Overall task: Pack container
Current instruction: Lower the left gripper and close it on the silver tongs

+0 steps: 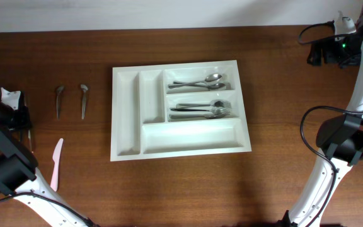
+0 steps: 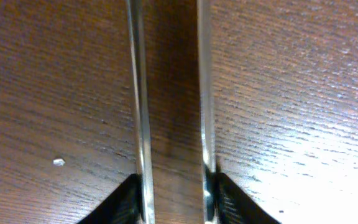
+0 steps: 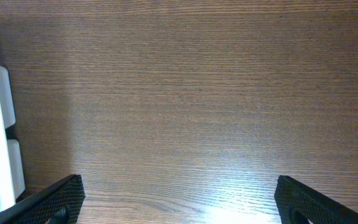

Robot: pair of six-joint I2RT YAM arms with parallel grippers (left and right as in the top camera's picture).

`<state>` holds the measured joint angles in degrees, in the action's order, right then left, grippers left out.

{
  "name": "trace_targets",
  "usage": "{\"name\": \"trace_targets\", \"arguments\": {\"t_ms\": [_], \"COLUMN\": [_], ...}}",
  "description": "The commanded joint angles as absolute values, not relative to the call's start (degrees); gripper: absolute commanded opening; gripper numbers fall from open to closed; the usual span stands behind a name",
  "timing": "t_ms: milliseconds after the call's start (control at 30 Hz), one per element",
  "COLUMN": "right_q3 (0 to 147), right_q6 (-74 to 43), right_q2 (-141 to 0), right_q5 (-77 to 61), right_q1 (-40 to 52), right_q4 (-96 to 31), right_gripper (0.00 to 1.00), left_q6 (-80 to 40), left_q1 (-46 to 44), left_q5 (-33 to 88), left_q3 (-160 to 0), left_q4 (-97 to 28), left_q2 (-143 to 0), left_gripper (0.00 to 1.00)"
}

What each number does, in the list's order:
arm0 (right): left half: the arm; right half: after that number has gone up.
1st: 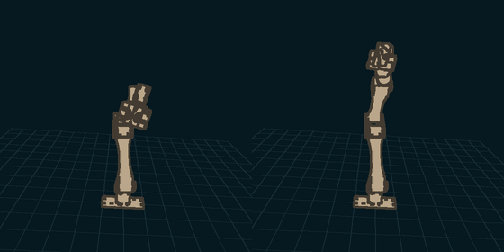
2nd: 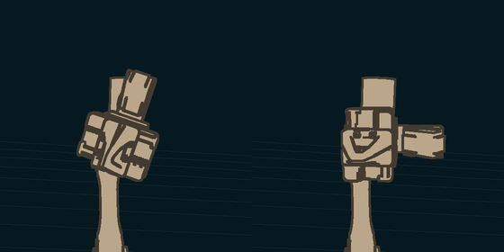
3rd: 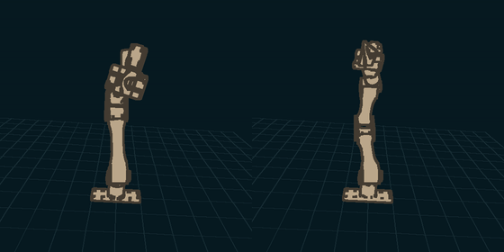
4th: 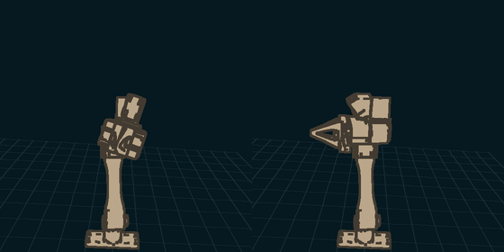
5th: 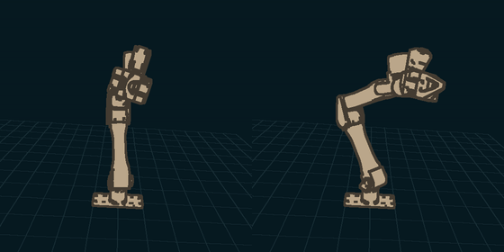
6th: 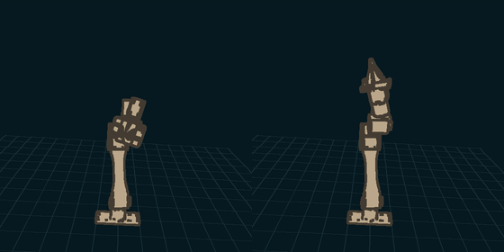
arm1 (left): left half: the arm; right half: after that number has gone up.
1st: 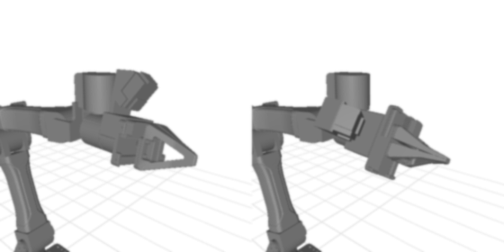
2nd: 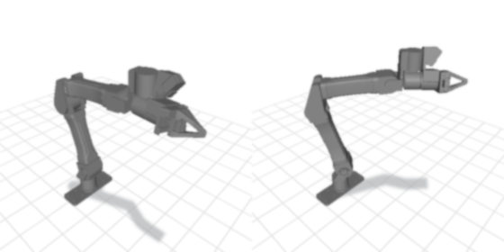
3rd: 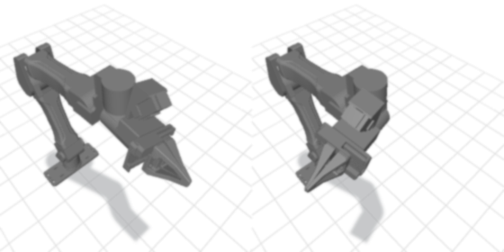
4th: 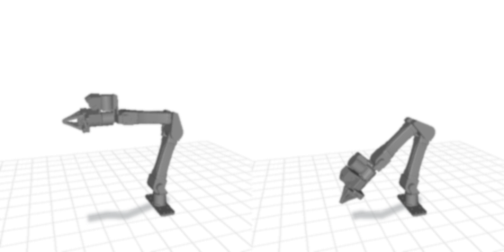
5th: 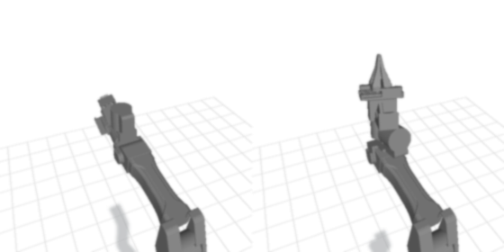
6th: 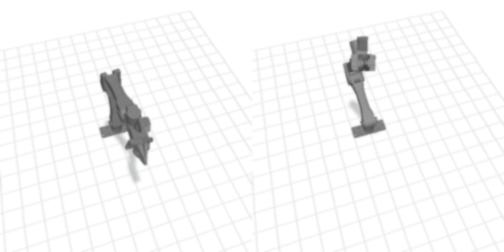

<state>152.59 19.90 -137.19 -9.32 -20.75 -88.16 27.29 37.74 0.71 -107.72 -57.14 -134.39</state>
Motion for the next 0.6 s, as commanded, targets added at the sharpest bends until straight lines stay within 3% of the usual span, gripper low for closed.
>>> {"name": "trace_targets", "arguments": {"t_ms": [0,400,567], "right_q3": [152.3,152.3,152.3], "right_q6": [19.8,19.8,19.8], "right_q2": [-136.4,-136.4,-136.4], "right_q5": [-9.2,-9.2,-9.2], "right_q1": [-21.0,-21.0,-21.0], "right_q4": [-88.0,-88.0,-88.0], "right_gripper": [0.99,0.99,0.99], "left_q6": [27.3,26.4,24.3], "left_q1": [38.1,38.0,36.9], "left_q5": [1.8,1.8,1.8], "left_q3": [-108.7,-108.7,-109.5], "left_q4": [-56.5,-55.5,-56.1], "left_q2": [-135.0,-135.0,-134.9], "left_gripper": [0.3,0.02,0.02]}}
